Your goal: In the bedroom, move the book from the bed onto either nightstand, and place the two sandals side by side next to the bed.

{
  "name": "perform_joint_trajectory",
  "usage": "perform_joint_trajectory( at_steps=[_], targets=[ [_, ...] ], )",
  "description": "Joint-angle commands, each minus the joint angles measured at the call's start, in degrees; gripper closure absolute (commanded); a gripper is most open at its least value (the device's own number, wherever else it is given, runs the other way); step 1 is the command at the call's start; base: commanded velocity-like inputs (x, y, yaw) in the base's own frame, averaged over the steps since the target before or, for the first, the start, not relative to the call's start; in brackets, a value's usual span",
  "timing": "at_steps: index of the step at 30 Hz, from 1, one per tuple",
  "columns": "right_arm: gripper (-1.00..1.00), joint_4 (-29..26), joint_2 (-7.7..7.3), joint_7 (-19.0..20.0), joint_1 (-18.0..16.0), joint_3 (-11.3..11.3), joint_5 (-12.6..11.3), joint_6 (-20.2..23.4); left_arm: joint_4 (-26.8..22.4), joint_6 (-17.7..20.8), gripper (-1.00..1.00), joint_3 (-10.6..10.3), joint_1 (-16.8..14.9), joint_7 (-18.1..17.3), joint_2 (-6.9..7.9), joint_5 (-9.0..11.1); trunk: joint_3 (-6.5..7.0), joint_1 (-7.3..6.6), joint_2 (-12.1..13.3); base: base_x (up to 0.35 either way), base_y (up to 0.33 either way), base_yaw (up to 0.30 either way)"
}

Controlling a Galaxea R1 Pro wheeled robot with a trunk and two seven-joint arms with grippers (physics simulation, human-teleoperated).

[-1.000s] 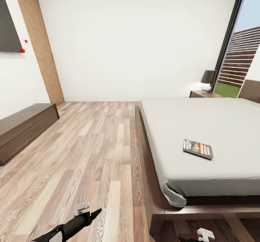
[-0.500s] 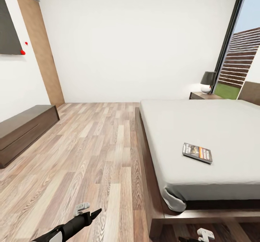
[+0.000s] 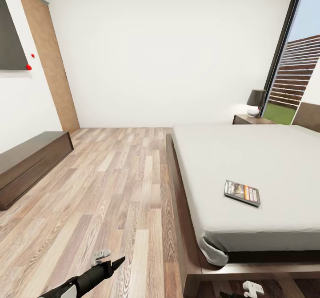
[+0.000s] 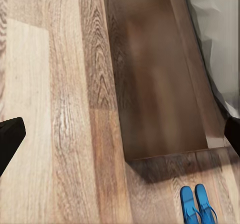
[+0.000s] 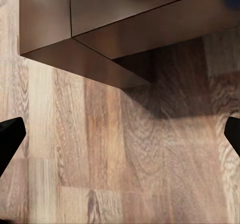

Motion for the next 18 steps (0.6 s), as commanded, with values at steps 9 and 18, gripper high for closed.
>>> perform_joint_trajectory(
  at_steps=[9,18],
  targets=[
    [-1.00,0.02,-0.03,0.17,-0.03,-0.40,0.50,-0.09,0.06,-0.45,-1.00,-0.54,-0.04,-0.07,0.01,0.24,1.57,-1.99,3.60,0.000,0.000,0.000],
    [-1.00,-0.03,-0.02,0.17,-0.03,-0.43,0.50,-0.09,0.06,-0.45,-1.00,-0.56,-0.04,-0.03,0.01,0.24,3.18,-3.97,7.21,0.000,0.000,0.000]
  ],
)
